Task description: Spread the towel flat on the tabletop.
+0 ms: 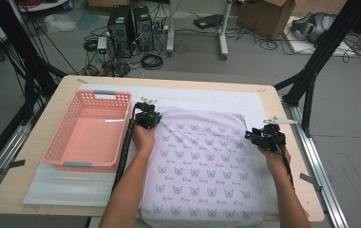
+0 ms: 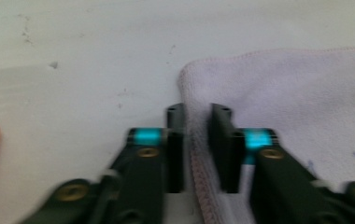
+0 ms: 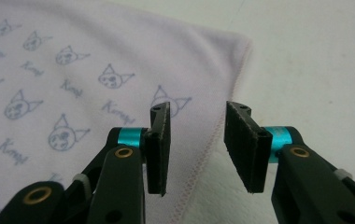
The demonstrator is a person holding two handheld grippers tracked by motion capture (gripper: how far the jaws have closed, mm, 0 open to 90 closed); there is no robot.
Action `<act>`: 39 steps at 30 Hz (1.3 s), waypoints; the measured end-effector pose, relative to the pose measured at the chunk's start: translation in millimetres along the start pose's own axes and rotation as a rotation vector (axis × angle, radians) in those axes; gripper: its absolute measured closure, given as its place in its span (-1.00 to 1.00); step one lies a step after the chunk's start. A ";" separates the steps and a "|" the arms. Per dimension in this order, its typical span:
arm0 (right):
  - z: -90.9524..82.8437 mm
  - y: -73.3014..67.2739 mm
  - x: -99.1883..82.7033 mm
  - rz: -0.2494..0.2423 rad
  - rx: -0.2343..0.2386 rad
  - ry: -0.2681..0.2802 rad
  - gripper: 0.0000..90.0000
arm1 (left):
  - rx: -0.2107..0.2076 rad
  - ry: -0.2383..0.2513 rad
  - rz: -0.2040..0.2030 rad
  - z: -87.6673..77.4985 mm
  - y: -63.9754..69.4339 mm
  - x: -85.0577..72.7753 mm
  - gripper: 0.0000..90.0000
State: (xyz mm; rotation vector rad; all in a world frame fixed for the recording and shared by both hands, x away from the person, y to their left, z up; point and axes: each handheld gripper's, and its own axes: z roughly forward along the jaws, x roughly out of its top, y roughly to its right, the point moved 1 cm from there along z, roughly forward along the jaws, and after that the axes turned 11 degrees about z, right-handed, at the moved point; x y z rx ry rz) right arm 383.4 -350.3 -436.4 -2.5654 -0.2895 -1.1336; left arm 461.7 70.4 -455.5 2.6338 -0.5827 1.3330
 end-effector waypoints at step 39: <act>-51.6 -3.4 -19.4 -0.080 0.164 0.094 -0.41 | -0.447 0.291 0.149 -88.6 24.5 -28.5 -0.60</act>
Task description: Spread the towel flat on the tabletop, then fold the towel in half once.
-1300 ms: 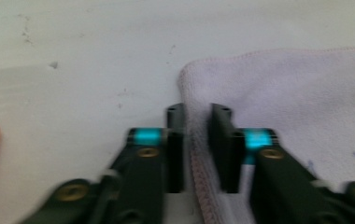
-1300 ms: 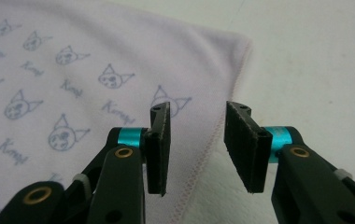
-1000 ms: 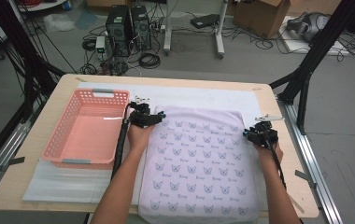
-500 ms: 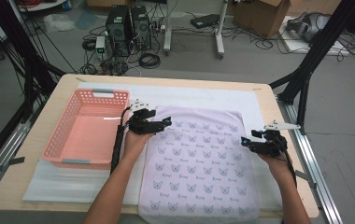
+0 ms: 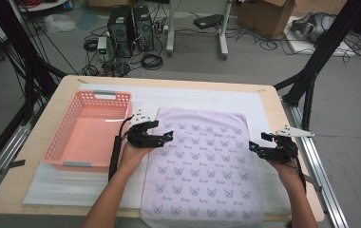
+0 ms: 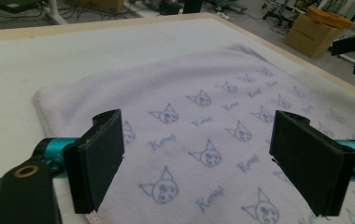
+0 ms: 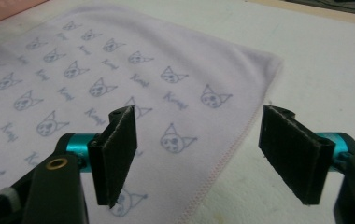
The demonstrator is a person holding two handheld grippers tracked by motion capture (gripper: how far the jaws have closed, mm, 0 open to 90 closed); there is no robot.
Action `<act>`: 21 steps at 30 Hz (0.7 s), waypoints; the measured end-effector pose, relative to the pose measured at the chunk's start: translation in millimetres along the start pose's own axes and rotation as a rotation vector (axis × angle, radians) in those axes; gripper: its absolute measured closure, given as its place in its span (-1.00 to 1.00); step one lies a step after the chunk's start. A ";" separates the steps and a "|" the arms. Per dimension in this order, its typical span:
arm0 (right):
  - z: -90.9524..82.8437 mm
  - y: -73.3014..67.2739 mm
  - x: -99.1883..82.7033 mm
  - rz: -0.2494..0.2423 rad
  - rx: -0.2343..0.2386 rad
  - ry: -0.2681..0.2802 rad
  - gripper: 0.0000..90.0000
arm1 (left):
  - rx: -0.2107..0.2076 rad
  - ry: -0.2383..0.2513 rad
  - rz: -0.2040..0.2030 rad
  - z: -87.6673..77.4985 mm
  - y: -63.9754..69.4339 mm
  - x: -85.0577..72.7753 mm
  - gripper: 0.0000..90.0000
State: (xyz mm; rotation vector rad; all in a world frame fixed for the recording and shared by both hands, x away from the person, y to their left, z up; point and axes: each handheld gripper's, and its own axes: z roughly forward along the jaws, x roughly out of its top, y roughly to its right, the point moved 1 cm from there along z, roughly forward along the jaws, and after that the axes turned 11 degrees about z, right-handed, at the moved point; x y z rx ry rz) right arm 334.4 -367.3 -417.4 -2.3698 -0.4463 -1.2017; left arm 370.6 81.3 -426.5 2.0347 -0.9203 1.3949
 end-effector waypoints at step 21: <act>17.4 11.3 11.8 0.065 -0.033 -0.046 -0.45 | 0.087 -0.025 -0.080 5.0 -15.6 4.2 -0.58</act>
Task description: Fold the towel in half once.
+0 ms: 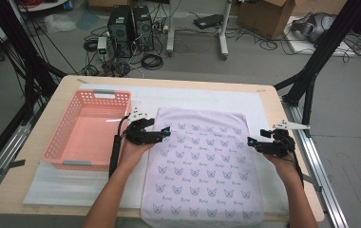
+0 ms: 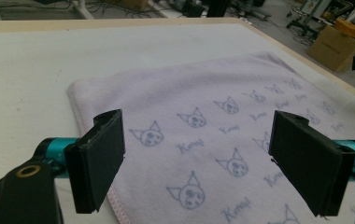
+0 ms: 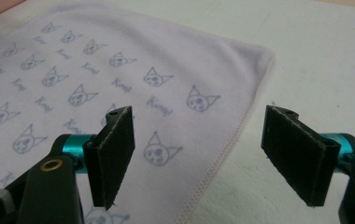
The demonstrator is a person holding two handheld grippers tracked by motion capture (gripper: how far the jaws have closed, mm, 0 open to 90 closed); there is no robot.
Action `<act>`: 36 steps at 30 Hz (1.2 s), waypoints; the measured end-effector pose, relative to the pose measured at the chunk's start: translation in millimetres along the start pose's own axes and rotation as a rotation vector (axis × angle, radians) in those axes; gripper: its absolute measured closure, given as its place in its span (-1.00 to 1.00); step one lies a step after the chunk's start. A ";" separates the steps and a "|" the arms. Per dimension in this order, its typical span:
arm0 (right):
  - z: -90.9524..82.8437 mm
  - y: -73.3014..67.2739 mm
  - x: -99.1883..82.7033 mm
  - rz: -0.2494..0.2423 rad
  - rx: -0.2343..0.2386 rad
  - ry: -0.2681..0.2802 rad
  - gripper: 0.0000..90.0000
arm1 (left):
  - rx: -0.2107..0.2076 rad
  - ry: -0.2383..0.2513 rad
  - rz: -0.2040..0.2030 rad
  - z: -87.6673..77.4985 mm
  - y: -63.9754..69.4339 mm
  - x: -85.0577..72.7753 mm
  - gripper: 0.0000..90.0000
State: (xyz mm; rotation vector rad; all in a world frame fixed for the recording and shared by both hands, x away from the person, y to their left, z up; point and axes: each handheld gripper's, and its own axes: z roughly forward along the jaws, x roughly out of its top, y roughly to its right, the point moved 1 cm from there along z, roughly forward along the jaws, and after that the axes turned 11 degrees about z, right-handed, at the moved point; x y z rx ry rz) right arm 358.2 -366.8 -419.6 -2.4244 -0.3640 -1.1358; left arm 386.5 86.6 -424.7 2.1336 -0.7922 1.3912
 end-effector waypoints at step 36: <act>64.8 -0.4 13.9 0.020 -0.201 -0.164 0.87 | 0.238 -0.273 0.017 45.3 -24.6 -12.5 0.59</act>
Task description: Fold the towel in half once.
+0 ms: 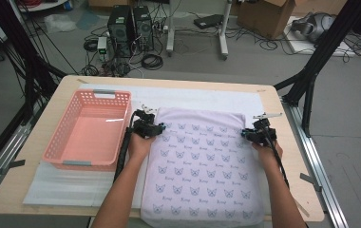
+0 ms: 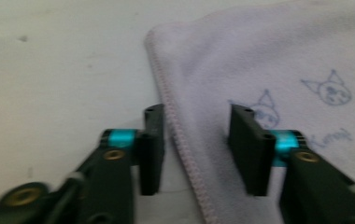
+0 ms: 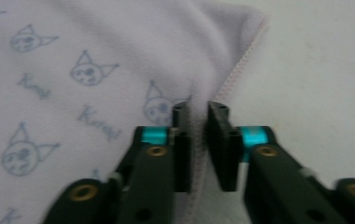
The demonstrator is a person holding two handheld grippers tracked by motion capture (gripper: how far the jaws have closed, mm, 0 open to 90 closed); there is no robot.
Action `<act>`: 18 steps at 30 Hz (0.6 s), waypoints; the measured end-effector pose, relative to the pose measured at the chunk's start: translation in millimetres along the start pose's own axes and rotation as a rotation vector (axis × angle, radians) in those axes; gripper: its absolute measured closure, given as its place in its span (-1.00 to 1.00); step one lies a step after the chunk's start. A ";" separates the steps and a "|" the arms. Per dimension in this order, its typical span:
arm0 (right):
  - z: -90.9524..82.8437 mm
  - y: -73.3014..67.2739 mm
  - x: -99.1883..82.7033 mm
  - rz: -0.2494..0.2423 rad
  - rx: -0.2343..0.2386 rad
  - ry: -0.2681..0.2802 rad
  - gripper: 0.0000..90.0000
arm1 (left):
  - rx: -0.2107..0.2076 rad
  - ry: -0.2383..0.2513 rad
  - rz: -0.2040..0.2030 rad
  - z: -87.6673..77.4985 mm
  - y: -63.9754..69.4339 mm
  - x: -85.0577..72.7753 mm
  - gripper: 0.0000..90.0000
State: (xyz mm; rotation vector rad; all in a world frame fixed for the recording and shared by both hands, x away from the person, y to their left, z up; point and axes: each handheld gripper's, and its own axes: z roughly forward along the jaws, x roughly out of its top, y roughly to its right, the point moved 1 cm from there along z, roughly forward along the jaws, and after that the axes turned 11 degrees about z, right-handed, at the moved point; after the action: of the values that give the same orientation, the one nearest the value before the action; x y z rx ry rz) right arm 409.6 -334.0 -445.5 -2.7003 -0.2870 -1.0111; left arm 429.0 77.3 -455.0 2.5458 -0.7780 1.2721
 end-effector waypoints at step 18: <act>-14.4 13.0 34.4 0.094 0.012 0.148 0.94 | 0.029 0.159 -0.150 -18.6 -13.6 14.7 0.97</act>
State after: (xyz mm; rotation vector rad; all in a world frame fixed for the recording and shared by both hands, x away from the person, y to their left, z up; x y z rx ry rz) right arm 429.6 -347.2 -414.1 -2.5844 -0.1369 -1.1690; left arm 430.8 90.6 -431.3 2.4351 -0.5298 1.4242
